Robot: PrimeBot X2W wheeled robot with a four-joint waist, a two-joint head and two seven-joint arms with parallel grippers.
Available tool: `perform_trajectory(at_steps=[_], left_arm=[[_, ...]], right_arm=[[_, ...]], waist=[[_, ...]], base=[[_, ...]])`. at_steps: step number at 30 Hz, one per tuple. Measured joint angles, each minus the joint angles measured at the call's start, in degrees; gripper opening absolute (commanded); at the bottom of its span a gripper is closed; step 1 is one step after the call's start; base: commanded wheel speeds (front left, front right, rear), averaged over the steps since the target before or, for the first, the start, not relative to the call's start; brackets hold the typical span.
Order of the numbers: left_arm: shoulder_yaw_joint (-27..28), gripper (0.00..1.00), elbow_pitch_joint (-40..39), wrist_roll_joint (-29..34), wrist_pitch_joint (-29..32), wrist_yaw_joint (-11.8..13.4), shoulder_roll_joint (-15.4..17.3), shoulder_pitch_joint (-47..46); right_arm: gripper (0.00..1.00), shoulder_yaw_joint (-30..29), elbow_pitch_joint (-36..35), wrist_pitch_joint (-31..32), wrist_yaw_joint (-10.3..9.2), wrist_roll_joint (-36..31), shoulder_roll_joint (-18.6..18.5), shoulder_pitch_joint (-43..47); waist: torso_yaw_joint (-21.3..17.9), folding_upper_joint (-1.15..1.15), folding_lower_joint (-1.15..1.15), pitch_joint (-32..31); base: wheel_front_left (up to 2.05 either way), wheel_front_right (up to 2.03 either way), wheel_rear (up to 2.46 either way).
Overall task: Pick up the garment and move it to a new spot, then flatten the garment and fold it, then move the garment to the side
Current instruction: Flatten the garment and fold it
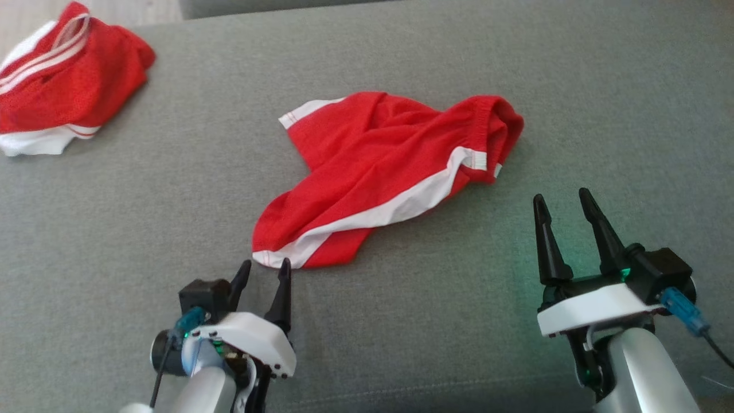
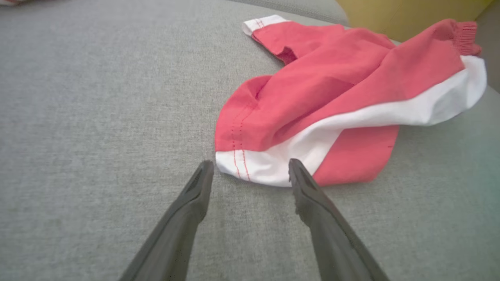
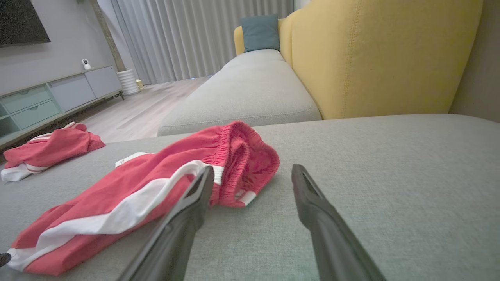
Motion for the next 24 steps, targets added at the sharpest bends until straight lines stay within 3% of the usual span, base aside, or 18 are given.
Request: perform_trajectory(at_steps=[11,12,13,15,17,18,21,24], left_arm=[[0.2,1.0,3.5,-1.1,0.0,1.5,0.0,-3.1],[0.3,0.96,3.7,-1.5,0.0,1.5,0.0,-3.4],[0.4,0.9,3.8,-1.5,0.0,1.5,0.0,-3.6],[0.5,0.47,3.9,-1.5,-0.3,1.5,0.1,-3.7],[0.5,0.22,4.1,-1.5,-0.3,1.5,0.2,-3.7],[0.4,0.13,4.1,-1.5,-0.3,1.5,0.2,-3.7],[0.1,0.05,3.9,-1.5,-0.3,1.4,0.2,-3.7],[0.0,0.05,3.1,-2.0,-0.5,1.1,0.4,-3.4]], right_arm=[[1.0,0.2,1.0,-1.0,0.0,0.0,0.0,-2.0],[1.0,0.2,1.1,-1.1,0.0,0.0,0.0,-2.0],[1.0,0.2,1.2,-1.3,0.0,0.0,0.0,-2.0],[1.0,0.2,1.3,-1.4,0.0,0.0,0.0,-2.0],[1.0,0.3,1.4,-1.4,0.0,0.0,0.0,-2.0],[1.0,0.2,1.4,-1.5,0.0,0.0,0.0,-2.0],[1.0,0.2,1.6,-1.5,0.0,0.0,0.0,-2.0],[1.0,0.2,1.8,-1.5,0.0,0.0,0.0,-2.0]], waist=[[-2.6,0.0,0.0,2.0],[-2.8,0.0,0.0,2.1],[-3.0,0.0,0.0,2.2],[-3.2,0.0,0.0,2.3],[-3.4,0.0,0.0,2.4],[-3.5,0.0,0.0,2.5],[-3.4,0.0,0.0,2.4],[-3.0,0.0,0.0,2.3]], base=[[0.0,0.0,0.0],[0.0,0.0,0.0],[0.0,0.0,0.0],[0.0,0.0,0.0],[0.0,0.0,0.0],[0.0,0.0,0.0],[0.0,0.0,0.0],[0.0,0.0,0.0]])
